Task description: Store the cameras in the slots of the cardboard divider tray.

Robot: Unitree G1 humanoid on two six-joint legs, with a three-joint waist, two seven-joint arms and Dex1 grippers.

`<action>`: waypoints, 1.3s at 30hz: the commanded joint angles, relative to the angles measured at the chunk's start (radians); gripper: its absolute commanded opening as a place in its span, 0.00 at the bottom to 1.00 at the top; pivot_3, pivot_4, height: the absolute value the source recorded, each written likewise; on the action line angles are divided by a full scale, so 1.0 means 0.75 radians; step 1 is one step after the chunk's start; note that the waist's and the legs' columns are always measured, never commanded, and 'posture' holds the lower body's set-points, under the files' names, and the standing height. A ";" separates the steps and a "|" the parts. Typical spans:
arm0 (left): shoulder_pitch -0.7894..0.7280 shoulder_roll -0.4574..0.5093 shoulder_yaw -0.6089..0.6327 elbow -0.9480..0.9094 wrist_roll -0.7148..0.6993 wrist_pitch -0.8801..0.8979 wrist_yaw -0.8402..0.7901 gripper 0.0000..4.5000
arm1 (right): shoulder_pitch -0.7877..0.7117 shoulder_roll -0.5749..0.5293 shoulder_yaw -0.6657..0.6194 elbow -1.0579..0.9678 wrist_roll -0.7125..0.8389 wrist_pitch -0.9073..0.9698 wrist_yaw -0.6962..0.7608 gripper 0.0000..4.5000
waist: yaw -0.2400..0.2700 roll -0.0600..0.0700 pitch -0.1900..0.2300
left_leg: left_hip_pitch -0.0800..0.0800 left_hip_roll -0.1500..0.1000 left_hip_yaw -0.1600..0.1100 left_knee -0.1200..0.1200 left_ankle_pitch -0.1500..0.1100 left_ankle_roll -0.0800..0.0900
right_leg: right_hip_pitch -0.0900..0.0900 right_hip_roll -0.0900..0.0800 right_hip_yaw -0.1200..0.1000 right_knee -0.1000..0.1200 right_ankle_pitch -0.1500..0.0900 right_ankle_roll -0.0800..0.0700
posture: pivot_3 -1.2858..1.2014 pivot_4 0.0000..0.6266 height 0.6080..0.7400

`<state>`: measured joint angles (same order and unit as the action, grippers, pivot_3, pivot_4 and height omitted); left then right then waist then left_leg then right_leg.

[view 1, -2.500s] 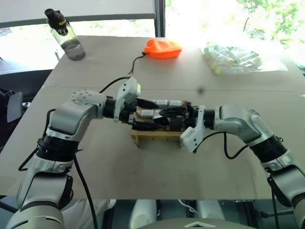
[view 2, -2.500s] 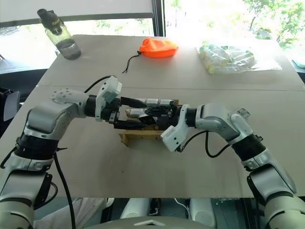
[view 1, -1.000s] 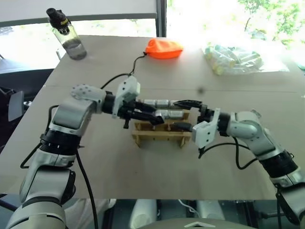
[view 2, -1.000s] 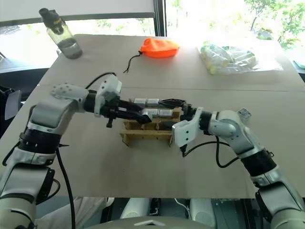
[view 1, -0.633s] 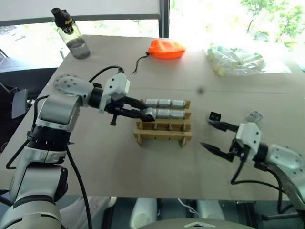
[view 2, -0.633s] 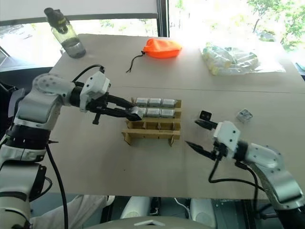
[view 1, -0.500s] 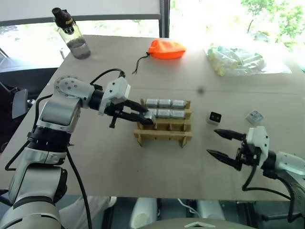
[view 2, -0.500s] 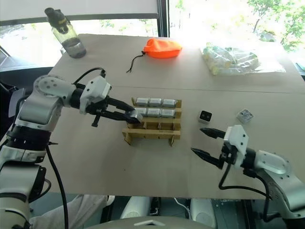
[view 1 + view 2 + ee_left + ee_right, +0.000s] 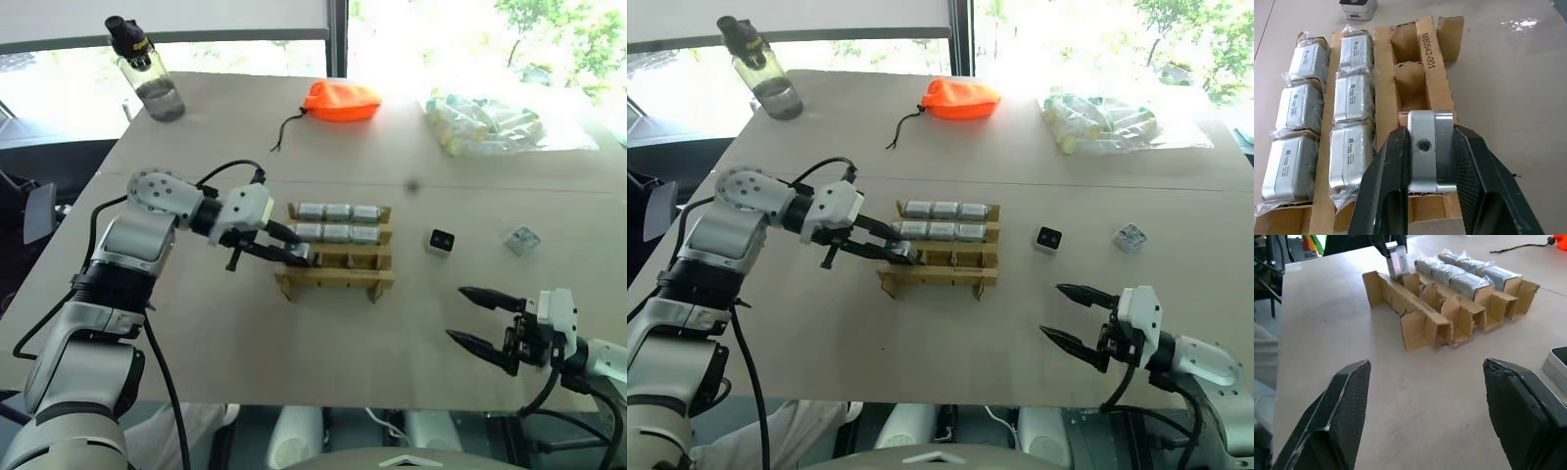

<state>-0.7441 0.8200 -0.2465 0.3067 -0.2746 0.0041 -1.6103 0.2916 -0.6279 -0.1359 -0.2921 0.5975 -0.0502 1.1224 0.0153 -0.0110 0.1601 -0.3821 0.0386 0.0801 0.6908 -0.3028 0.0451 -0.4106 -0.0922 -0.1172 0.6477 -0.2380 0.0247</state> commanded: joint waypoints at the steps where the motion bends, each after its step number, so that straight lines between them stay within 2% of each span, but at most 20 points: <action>1: -0.026 -0.019 0.007 -0.003 0.004 -0.017 -0.005 0.16 | 0.000 0.028 -0.037 0.037 0.019 -0.108 0.091 0.80 | 0.000 0.000 0.000 | 0.000 0.000 0.000 0.000 0.000 0.000 | 0.000 0.000 0.000 0.000 0.000 0.000 | 0.52 0.24 0.89; 13: -0.049 -0.051 -0.008 0.043 0.125 -0.028 0.027 0.16 | -0.029 0.058 -0.048 0.067 0.035 -0.121 0.117 0.80 | 0.001 0.000 0.000 | 0.001 0.000 0.000 0.001 0.000 0.000 | 0.000 0.000 0.000 0.002 0.000 0.000 | 0.52 0.24 0.89; 17: -0.058 -0.046 -0.022 0.031 0.185 0.071 0.057 0.16 | -0.034 0.067 -0.051 0.066 0.036 -0.120 0.113 0.80 | 0.000 0.000 0.000 | 0.001 0.000 0.000 0.001 0.000 0.000 | 0.000 0.000 0.001 0.002 0.000 0.000 | 0.52 0.24 0.89; 20: -0.062 -0.043 -0.024 -0.016 0.162 0.194 0.033 0.16 | -0.038 0.072 -0.051 0.072 0.033 -0.123 0.112 0.80 | -0.001 0.000 0.000 | 0.001 0.000 0.000 0.003 0.000 0.000 | 0.000 0.000 0.001 0.005 0.000 0.000 | 0.52 0.24 0.89; 22: -0.084 -0.050 -0.020 -0.018 0.155 0.244 0.030 0.39 | -0.044 0.076 -0.048 0.073 0.029 -0.124 0.109 0.81 | -0.001 0.000 0.000 | 0.001 0.000 0.001 0.003 0.000 0.000 | 0.000 0.000 0.001 0.006 0.000 0.000 | 0.52 0.24 0.89; 23: -0.094 -0.055 -0.016 -0.016 0.152 0.260 0.032 0.43 | -0.047 0.078 -0.047 0.075 0.026 -0.124 0.107 0.81 | -0.001 0.000 0.000 | 0.001 0.000 0.000 0.003 0.000 0.000 | 0.000 0.000 0.001 0.006 0.000 0.000 | 0.52 0.24 0.89; 28: -0.120 -0.076 0.032 -0.079 0.063 0.354 0.025 0.97 | -0.078 0.085 -0.047 0.087 -0.029 -0.107 0.025 0.81 | 0.000 0.000 0.000 | 0.001 0.001 0.000 0.005 0.000 0.000 | 0.000 0.000 0.001 0.007 0.000 0.000 | 0.52 0.24 0.89; 31: -0.112 -0.064 0.075 -0.166 -0.017 0.441 0.002 0.99 | -0.123 0.122 -0.056 0.090 -0.159 -0.074 -0.192 0.81 | -0.001 0.000 0.000 | -0.001 0.001 -0.001 0.007 0.000 0.000 | 0.000 0.000 0.001 0.007 0.000 0.000 | 0.52 0.24 0.89; 33: -0.101 -0.050 0.101 -0.225 -0.066 0.498 -0.002 0.99 | -0.156 0.166 -0.049 0.058 -0.172 -0.009 -0.320 0.81 | -0.002 0.000 0.000 | 0.000 0.001 -0.001 0.007 0.000 0.000 | 0.000 -0.001 0.001 0.008 0.000 0.000 | 0.52 0.24 0.89; 35: -0.080 -0.027 0.131 -0.287 -0.111 0.560 0.002 0.99 | -0.184 0.241 -0.019 -0.009 -0.171 0.082 -0.472 0.81 | -0.004 0.000 0.000 | 0.000 0.002 -0.001 0.008 0.000 0.000 | 0.000 -0.001 0.001 0.010 0.000 0.000 | 0.52 0.24 0.89; 39: 0.016 0.056 0.164 -0.398 -0.142 0.600 0.009 0.99 | -0.240 0.401 0.089 -0.114 -0.361 0.252 -0.820 0.81 | -0.007 0.001 -0.001 | 0.002 0.003 0.001 0.008 0.000 0.000 | -0.001 -0.001 0.004 0.013 0.000 0.000 | 0.52 0.24 0.89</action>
<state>-0.7577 0.8325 -0.1588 0.0572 -0.3599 0.4451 -1.6070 0.1281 -0.3545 -0.0971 -0.3107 0.3918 0.0815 0.6245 0.0099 -0.0099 0.1597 -0.3808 0.0404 0.0806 0.6966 -0.3029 0.0447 -0.4115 -0.0927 -0.1146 0.6573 -0.2383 0.0244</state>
